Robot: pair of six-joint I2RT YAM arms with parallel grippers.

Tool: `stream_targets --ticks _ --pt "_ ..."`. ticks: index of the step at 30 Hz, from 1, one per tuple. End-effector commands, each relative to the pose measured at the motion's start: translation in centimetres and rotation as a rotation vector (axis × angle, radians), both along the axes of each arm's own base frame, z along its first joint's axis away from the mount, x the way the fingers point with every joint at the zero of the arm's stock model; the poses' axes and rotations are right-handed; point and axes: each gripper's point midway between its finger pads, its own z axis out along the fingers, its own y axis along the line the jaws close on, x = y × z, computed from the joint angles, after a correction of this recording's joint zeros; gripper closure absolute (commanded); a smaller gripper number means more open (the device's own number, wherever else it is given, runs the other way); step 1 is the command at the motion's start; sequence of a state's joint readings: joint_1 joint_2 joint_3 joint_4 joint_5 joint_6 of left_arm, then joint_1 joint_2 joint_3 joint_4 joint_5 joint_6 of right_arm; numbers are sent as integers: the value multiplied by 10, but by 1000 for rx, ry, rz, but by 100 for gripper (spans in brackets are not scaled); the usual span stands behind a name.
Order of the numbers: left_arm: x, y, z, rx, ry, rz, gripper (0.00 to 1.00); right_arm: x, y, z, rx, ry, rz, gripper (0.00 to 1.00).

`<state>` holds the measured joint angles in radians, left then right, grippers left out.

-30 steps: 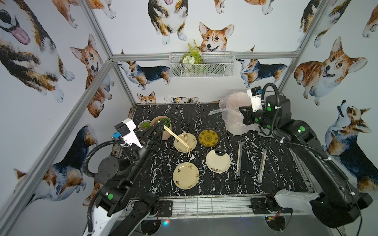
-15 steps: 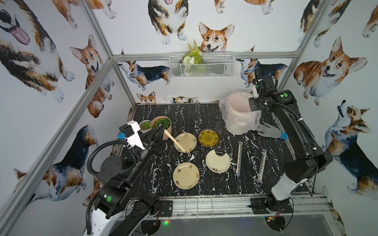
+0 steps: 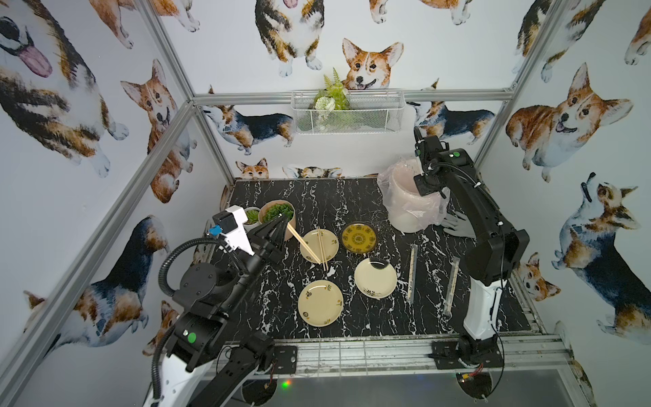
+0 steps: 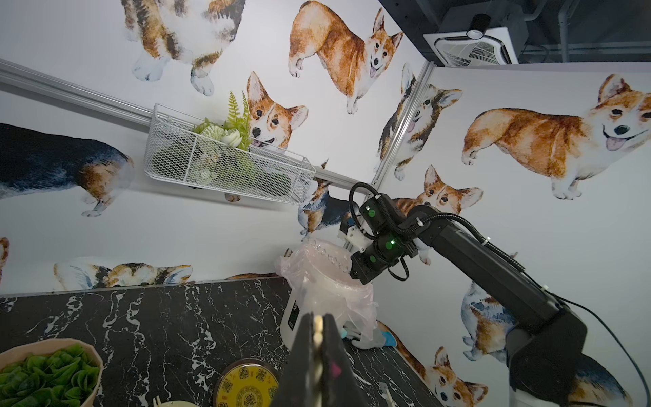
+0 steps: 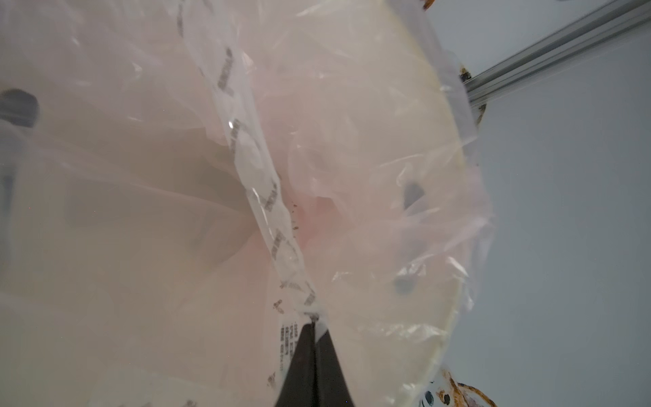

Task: Remove the packaging of disposable chopsticks
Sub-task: Place the packet bag in the trash bin.

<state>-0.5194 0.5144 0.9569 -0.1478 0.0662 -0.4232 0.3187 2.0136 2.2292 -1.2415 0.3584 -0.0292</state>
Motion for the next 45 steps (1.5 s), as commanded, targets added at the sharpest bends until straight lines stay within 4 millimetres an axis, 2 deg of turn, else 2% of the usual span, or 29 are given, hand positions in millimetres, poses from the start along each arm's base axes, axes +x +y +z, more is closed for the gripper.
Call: stream_targets --ticks 1,6,11,13,17,20,22,27,29,33,36,39,45 --pt "-2 -2 6 -8 -17 -15 100 -3 7 -5 27 42 21 100" --pt "1 -2 0 -9 -1 -12 100 7 20 -13 82 40 49 100" --pt "1 -2 0 -21 -1 -11 100 14 20 -43 115 112 22 100" --pt "1 -2 -2 -15 4 -9 100 15 22 -47 146 122 18 100" --pt "2 -3 -2 -11 8 -10 100 15 26 -26 188 74 19 100" --pt "3 -3 -3 -14 10 -12 100 15 26 0 207 7 22 77" --pt "4 -4 -3 -18 11 -14 100 12 22 15 206 -28 12 70" --pt "7 -6 -6 -22 20 -16 100 -1 15 51 220 -111 -3 63" --pt "9 -8 -7 -22 24 -21 100 -7 14 62 238 -134 -5 54" --pt "10 -10 -7 -24 25 -28 100 -17 9 74 238 -162 -19 41" --pt "11 -10 -7 -24 27 -28 100 -19 6 75 233 -176 -19 32" --pt "11 -11 -9 -22 32 -29 100 -20 1 75 214 -184 -32 32" --pt "11 -9 -10 -23 34 -22 100 -23 -10 67 189 -144 -85 41"
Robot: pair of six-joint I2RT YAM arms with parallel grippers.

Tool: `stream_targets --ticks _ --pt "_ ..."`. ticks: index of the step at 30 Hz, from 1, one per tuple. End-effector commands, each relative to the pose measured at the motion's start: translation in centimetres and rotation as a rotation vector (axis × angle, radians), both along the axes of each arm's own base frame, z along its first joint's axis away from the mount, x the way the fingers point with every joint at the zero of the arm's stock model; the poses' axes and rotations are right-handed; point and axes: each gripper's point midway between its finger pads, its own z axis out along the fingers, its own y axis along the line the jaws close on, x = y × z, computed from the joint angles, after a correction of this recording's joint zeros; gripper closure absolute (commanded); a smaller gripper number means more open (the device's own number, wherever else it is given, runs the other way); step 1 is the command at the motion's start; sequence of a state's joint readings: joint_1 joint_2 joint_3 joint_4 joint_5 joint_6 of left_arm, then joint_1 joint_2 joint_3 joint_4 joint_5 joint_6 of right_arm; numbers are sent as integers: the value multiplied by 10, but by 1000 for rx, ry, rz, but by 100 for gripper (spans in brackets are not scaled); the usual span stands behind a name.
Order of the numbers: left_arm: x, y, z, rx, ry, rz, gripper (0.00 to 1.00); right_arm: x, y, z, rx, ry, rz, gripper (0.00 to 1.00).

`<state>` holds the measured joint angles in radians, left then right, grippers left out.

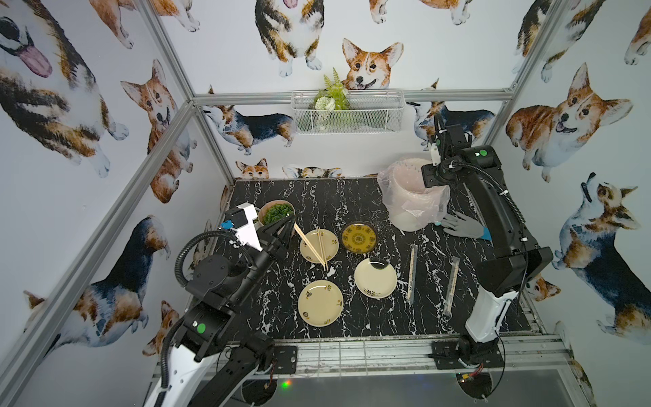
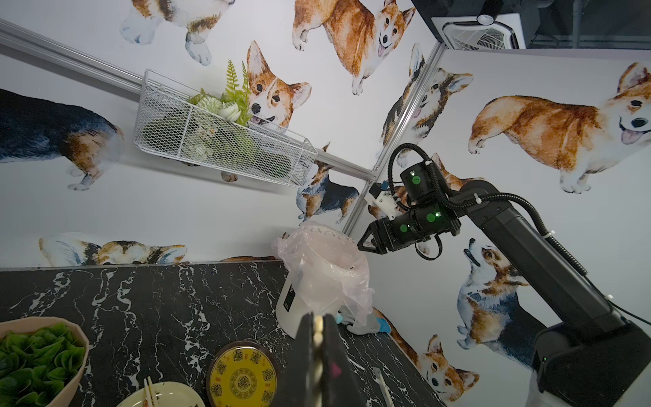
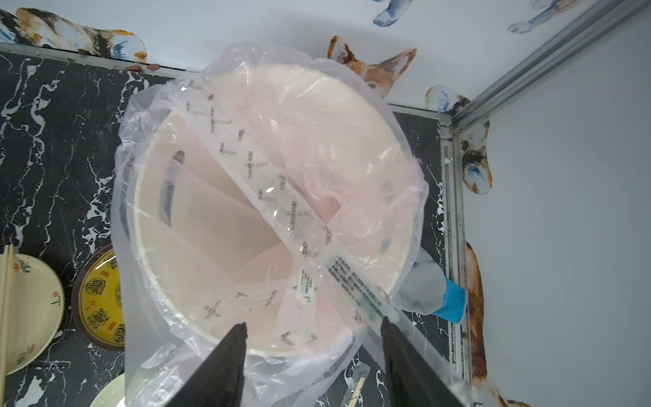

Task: Remove the packaging of disposable chopsticks
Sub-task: Place the packet bag in the trash bin.

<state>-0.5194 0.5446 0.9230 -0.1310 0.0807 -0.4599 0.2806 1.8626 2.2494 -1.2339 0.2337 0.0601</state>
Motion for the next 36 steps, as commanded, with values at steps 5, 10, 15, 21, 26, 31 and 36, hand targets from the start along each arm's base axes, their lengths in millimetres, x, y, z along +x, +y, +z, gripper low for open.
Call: stream_targets --ticks 5,10,15,21,26,31,36 --pt "-1 1 8 -15 -25 1 100 -4 -17 -7 -60 43 -70 41" --pt "-1 0 7 -10 -26 -2 100 -12 -31 -5 -106 57 -101 42" --pt "-1 2 5 -7 -27 6 100 -17 -35 -1 -86 43 -99 42" --pt "-1 1 5 -8 -26 4 100 -11 -25 -7 -53 81 -74 42" --pt "0 1 3 -9 -24 7 100 8 13 -11 15 56 22 42" --pt "-1 2 4 -11 -23 6 100 23 38 -2 28 23 44 43" --pt "-2 5 3 -6 -20 22 100 20 24 25 32 -75 -36 43"
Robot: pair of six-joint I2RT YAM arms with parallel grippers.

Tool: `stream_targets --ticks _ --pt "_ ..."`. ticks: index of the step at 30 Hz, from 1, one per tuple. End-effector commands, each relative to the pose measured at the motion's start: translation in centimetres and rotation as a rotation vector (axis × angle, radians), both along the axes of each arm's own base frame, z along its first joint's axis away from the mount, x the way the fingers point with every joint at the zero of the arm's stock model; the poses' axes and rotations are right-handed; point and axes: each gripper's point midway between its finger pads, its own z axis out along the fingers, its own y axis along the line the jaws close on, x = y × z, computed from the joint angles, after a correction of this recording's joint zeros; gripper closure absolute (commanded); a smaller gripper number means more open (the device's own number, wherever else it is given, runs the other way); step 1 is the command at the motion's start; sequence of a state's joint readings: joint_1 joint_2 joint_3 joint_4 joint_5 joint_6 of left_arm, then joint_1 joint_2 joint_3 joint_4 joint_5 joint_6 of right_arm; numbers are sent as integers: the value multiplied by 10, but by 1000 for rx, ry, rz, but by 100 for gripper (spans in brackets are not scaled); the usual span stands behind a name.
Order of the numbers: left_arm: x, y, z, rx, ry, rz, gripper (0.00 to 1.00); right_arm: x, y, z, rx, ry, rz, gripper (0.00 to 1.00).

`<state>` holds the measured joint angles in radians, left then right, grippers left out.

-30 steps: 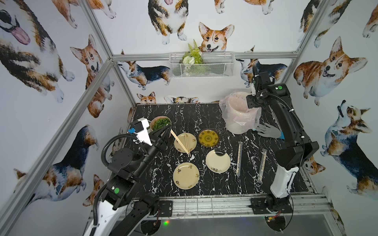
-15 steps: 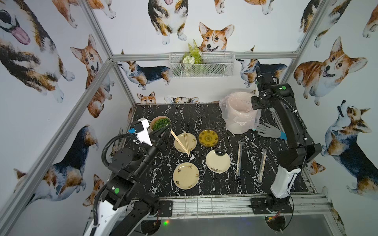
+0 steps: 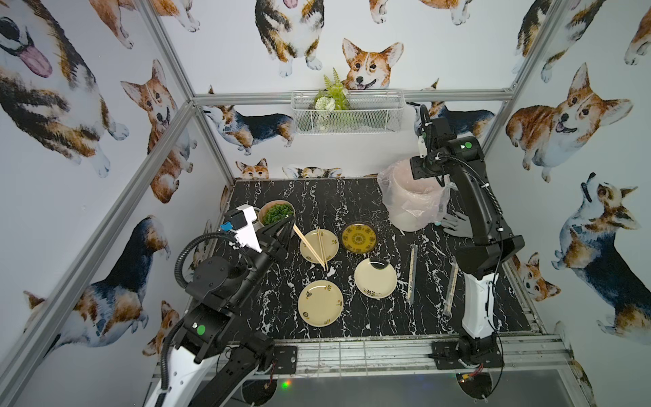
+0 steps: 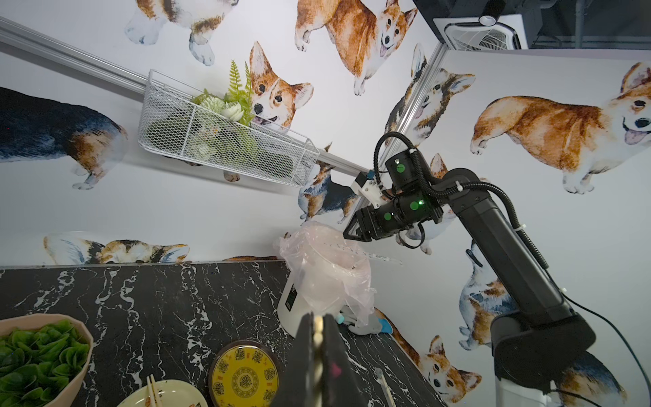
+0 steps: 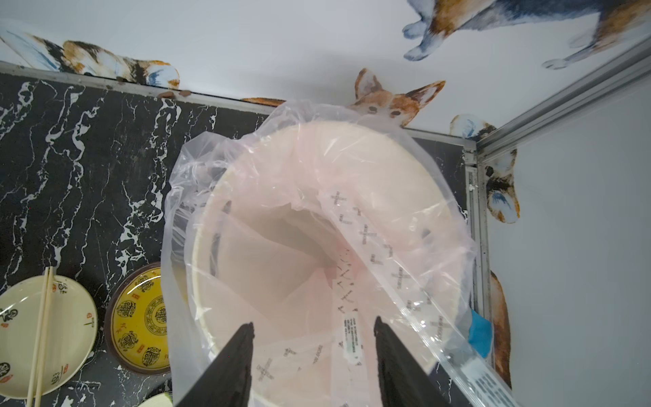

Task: Remove the packaging of disposable chopsticks
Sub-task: Place the packet bag in the trash bin, then place the disposable chopsticks on the plate.

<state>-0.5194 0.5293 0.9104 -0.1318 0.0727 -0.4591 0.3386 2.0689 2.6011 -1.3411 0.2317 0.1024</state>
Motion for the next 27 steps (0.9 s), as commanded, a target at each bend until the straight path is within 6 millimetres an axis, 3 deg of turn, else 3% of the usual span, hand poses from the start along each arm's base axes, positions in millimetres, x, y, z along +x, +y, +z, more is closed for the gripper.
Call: stream_targets --ticks 1,3,5,7,11,15,21,27 --pt "0 2 4 -5 -16 11 100 -9 -16 19 8 -57 -74 43" --pt "4 -1 1 -3 -6 6 100 -21 -10 31 82 -88 -44 43" --pt "10 -6 -3 0 13 -2 100 -39 12 40 172 -108 45 44" --pt "16 -13 -5 1 34 -20 100 -65 47 50 266 -142 191 45" --pt "25 -35 -5 25 57 -109 100 -140 132 73 544 -239 553 47" --pt "27 -66 -8 53 85 -267 100 -216 204 78 914 -152 868 49" --pt "15 -88 -2 22 79 -431 100 -264 245 60 992 -37 1008 51" --pt "12 -87 1 4 78 -434 100 -282 261 49 1026 42 1068 54"
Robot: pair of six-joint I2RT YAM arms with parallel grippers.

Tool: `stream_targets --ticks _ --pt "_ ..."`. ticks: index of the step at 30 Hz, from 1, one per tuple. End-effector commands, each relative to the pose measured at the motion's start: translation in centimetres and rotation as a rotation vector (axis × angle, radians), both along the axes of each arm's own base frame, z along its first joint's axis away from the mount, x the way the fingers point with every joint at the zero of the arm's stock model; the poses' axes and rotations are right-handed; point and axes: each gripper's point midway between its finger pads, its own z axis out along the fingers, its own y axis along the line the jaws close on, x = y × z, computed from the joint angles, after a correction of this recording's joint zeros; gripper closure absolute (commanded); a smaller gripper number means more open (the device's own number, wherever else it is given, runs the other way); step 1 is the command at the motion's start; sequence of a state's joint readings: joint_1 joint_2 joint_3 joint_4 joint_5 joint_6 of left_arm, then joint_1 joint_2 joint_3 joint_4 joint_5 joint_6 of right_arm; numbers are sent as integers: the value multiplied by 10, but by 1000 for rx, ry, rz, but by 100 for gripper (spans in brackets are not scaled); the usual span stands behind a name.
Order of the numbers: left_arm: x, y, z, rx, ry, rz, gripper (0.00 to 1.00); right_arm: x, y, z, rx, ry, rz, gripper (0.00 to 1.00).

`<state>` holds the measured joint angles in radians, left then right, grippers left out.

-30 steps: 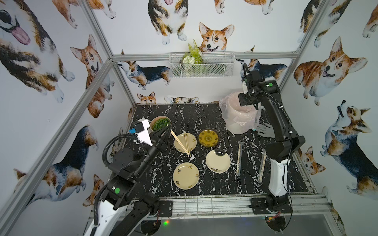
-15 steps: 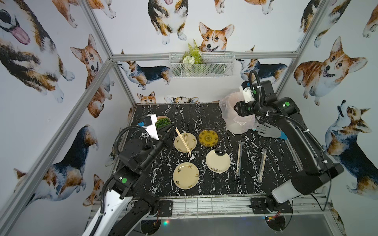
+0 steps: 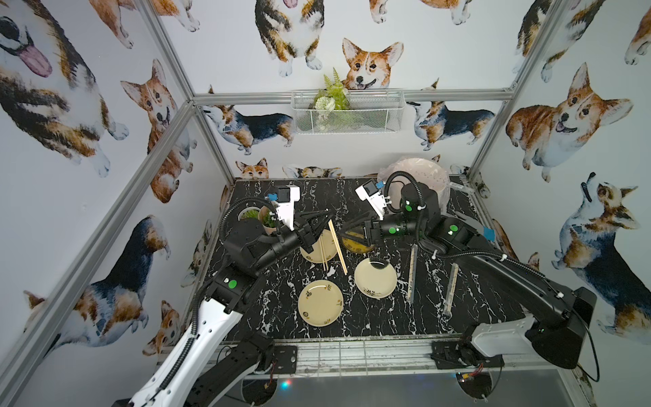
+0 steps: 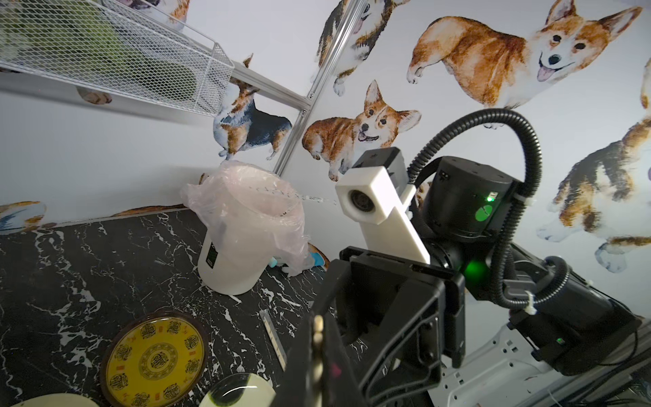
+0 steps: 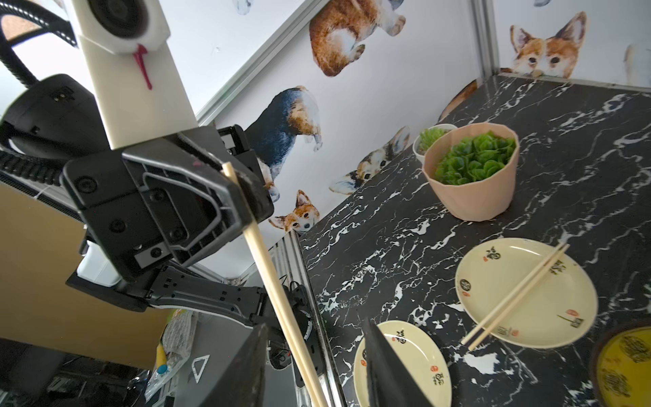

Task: Remove the packaging of disposable chopsticks
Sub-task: Place the disposable chopsticks on the plate.

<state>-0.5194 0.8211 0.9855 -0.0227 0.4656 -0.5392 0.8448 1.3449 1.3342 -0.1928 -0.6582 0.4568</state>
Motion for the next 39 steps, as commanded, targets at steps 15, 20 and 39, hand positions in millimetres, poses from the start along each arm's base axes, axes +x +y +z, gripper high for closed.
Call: stream_targets --ticks 15,20,39 --pt "-7 7 19 -45 -47 15 100 -38 16 10 94 45 225 85" --pt "-7 10 20 -47 -49 33 100 -36 13 9 81 29 201 100" --pt "-6 10 28 -111 -5 27 100 -34 19 13 114 49 216 82"
